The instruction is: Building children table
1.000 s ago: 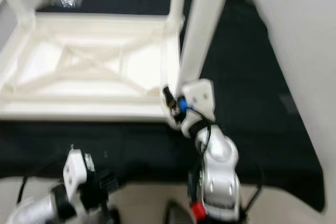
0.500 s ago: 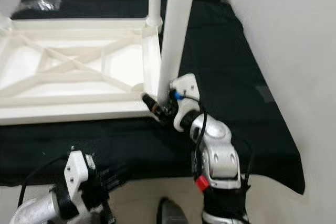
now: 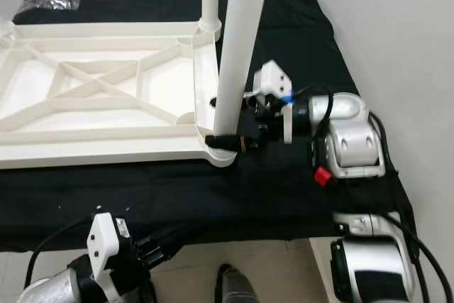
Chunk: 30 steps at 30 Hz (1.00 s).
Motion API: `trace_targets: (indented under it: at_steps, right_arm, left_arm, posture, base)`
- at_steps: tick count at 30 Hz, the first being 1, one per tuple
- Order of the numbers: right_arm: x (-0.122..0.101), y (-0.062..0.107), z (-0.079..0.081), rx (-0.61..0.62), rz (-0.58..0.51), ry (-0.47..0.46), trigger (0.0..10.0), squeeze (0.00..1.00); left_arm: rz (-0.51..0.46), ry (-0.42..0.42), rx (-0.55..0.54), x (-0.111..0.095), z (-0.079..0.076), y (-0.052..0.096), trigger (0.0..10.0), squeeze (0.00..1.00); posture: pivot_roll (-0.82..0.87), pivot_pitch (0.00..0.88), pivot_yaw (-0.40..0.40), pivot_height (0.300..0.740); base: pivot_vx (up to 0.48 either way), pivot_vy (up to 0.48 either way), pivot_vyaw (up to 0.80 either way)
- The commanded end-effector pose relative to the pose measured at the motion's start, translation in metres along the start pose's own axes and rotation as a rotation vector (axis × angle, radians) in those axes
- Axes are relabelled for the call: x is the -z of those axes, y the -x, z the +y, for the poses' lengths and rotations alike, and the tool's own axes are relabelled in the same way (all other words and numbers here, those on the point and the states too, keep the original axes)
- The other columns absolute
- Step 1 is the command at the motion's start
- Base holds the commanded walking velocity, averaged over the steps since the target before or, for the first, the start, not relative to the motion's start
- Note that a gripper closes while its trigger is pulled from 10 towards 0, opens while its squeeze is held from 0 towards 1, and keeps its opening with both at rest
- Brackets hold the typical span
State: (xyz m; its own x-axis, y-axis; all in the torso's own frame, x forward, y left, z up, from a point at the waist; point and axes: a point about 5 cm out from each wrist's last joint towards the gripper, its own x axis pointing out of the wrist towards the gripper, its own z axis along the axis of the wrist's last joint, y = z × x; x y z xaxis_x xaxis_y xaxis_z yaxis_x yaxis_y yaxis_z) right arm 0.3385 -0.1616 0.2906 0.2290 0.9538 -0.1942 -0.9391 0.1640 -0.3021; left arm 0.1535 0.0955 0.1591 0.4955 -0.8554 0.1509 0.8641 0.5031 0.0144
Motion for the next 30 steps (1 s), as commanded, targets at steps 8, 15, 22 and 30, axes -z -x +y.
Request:
trace_targets:
  at_steps: [8,15,22,30]
  right_arm:
    - [-0.006,-0.009,-0.021,-0.089,-0.1,-0.023,0.0,0.0]
    - [-0.001,0.0,-0.026,-0.116,-0.119,-0.058,0.0,0.0]
    - [0.01,0.008,-0.022,-0.099,-0.131,-0.091,0.0,0.0]
    - [0.121,0.011,0.112,1.111,0.303,-0.551,0.0,0.0]
  left_arm:
    - [0.044,0.025,-0.004,0.0,-0.012,0.009,10.0,0.0]
    - [0.05,0.032,-0.005,-0.002,-0.013,0.011,10.0,0.0]
    - [0.052,0.035,-0.006,-0.001,-0.012,0.011,10.0,0.0]
    - [0.036,0.023,-0.017,0.003,-0.003,0.007,10.0,0.0]
  posture:
    - [0.16,0.35,-0.037,0.74]
    - [0.16,0.357,-0.028,0.74]
    - [0.14,0.349,-0.033,0.74]
    - [0.02,0.322,-0.052,0.74]
  base:
    - [0.0,0.0,0.0]
    - [0.0,0.0,0.0]
    - [0.0,0.0,0.0]
    - [0.0,0.0,0.0]
